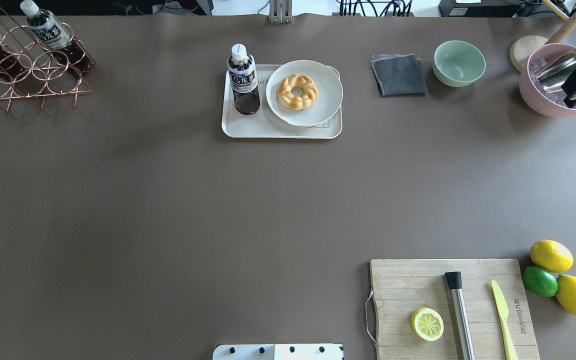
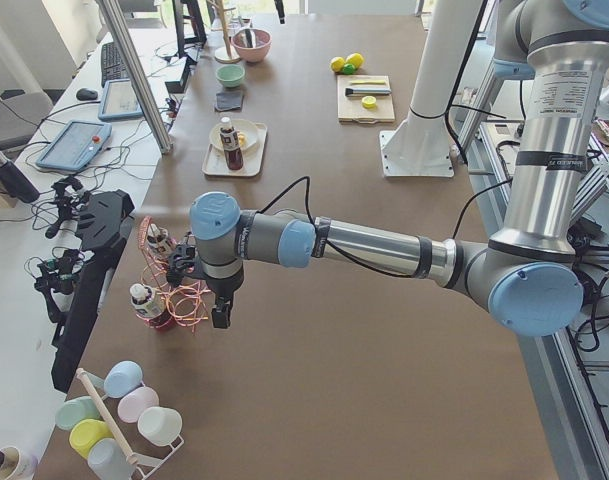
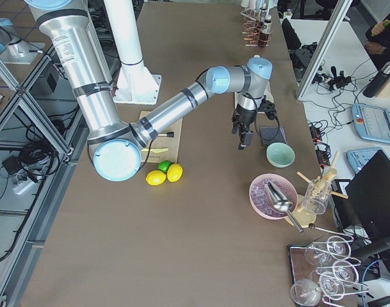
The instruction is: Place tea on tray
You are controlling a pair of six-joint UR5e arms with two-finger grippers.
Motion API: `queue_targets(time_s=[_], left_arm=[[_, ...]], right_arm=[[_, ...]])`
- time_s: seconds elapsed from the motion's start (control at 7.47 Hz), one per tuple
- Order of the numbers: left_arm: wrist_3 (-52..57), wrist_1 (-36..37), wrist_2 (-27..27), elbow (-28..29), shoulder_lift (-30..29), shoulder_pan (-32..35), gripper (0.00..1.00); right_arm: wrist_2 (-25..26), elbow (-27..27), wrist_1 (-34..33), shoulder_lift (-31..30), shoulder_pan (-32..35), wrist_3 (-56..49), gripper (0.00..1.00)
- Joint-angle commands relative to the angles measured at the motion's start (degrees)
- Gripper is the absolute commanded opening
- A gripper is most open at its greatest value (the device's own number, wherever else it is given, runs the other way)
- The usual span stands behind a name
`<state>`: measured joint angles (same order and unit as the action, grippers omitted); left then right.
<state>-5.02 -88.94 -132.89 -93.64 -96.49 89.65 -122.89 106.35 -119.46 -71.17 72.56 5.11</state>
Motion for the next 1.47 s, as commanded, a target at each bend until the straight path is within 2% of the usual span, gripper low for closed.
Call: queue_targets(time_s=[0.0, 0.13, 0.27, 0.94, 1.34], left_arm=[[0.09, -0.01, 0.00, 0.47, -0.10, -0.35, 0.98], [0.10, -0.01, -0.17, 0.39, 0.16, -0.35, 0.98], [0.10, -0.01, -0.09, 1.00, 0.25, -0.44, 0.98], [0.10, -0.01, -0.17, 1.61, 0.78, -0.53, 0.98], [0.10, -0.01, -0.17, 1.88, 0.43, -0.53, 0.98]], right_arm=[[-4.95, -5.24, 14.11, -11.15, 5.73, -2.20, 1.00], [-5.33, -8.23, 18.95, -12.31, 7.66, -3.25, 1.00], [-5.25, -10.00, 20.57, -12.41, 8.90, -3.35, 1.00], [-7.09, -12.66, 20.85, -16.62, 16.37, -11.77, 1.00], [-7.10, -12.14, 20.94, -16.20, 16.91, -11.87, 1.00]])
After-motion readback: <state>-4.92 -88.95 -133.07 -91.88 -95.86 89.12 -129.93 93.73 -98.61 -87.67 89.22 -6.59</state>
